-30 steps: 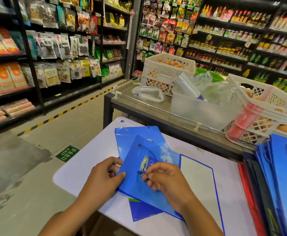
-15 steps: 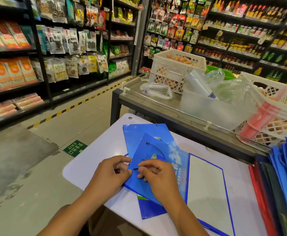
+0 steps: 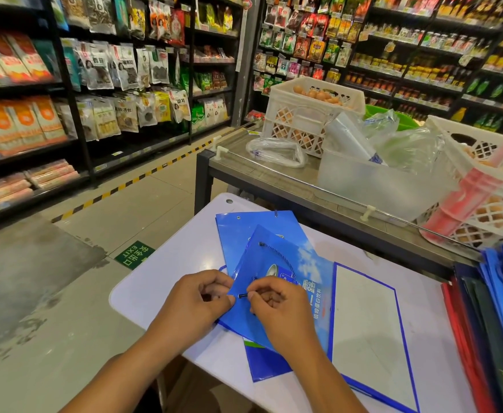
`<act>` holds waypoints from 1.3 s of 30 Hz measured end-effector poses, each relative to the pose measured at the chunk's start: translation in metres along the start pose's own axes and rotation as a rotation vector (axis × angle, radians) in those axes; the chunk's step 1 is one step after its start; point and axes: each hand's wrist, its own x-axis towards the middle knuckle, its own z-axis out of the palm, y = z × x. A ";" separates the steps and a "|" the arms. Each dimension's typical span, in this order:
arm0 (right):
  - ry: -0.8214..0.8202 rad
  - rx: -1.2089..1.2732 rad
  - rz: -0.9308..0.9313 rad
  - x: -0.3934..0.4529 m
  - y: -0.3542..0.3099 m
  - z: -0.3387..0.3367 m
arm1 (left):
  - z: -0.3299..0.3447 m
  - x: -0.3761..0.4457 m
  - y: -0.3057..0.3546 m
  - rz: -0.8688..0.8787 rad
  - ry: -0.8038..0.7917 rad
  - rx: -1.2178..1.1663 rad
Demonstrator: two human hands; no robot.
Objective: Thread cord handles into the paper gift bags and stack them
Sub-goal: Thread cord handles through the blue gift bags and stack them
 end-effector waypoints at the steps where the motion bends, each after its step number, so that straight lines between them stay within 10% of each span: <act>1: 0.001 -0.003 -0.009 0.000 0.000 0.000 | 0.000 -0.001 0.001 0.004 -0.002 0.000; 7: -0.014 -0.160 -0.207 -0.006 0.001 0.004 | -0.002 -0.002 0.002 -0.025 -0.101 -0.188; 18: -0.142 -0.145 -0.251 -0.010 0.002 0.003 | -0.014 0.007 -0.009 0.123 -0.201 0.186; 36: -0.054 -0.313 -0.345 -0.012 -0.002 0.003 | -0.014 -0.003 -0.009 0.154 -0.193 -0.273; 39: -0.023 -0.332 -0.344 -0.013 -0.003 0.003 | -0.014 -0.007 -0.009 0.239 -0.182 -0.023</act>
